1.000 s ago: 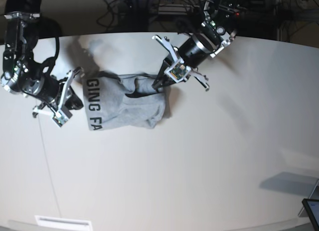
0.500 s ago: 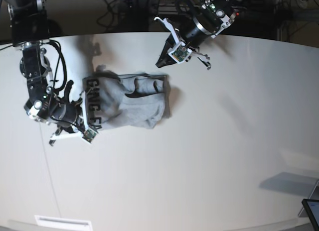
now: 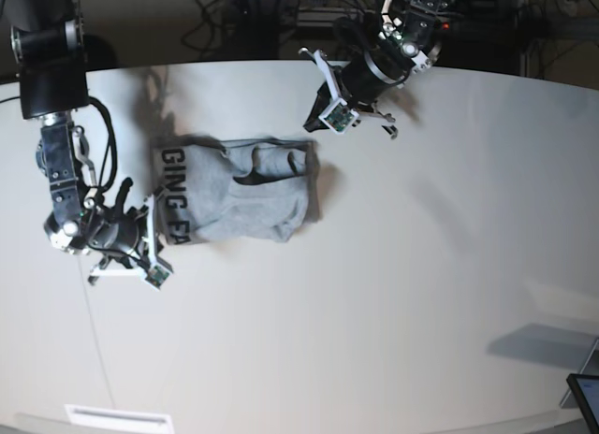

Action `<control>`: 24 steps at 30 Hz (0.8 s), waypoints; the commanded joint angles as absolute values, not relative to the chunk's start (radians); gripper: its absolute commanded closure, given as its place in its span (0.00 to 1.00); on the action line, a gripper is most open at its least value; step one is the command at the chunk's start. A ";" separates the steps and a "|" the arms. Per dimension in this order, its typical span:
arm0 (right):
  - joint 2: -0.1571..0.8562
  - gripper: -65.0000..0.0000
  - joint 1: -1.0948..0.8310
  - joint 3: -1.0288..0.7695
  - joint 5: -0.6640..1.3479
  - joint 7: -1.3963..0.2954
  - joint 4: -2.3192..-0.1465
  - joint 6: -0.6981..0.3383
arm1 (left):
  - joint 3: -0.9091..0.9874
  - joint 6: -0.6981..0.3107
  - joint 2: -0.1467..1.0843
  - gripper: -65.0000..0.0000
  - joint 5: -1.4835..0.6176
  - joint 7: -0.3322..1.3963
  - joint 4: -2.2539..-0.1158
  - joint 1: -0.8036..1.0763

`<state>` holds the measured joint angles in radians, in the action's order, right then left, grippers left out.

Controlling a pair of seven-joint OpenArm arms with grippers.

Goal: Fold the T-shirt properly
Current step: 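Pull the bundle's lettered side flat with both grippers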

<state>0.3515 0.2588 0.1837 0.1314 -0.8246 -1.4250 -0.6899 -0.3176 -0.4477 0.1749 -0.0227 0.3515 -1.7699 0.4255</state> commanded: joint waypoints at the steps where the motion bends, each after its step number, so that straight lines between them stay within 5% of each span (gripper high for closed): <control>1: 0.363 1.00 0.288 0.179 0.140 -0.797 -1.425 -0.690 | -0.315 -0.446 0.171 1.00 -0.031 0.329 -1.774 0.426; 24: 0.361 1.00 0.147 0.179 0.140 -0.762 -1.374 -0.690 | -0.317 -0.449 0.154 1.00 -0.031 0.335 -1.638 0.213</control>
<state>0.3542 0.1520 0.1749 0.1501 -0.7136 -1.3739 -0.6651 -0.3191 -0.4519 0.1539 -0.0273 0.3508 -1.6245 0.2199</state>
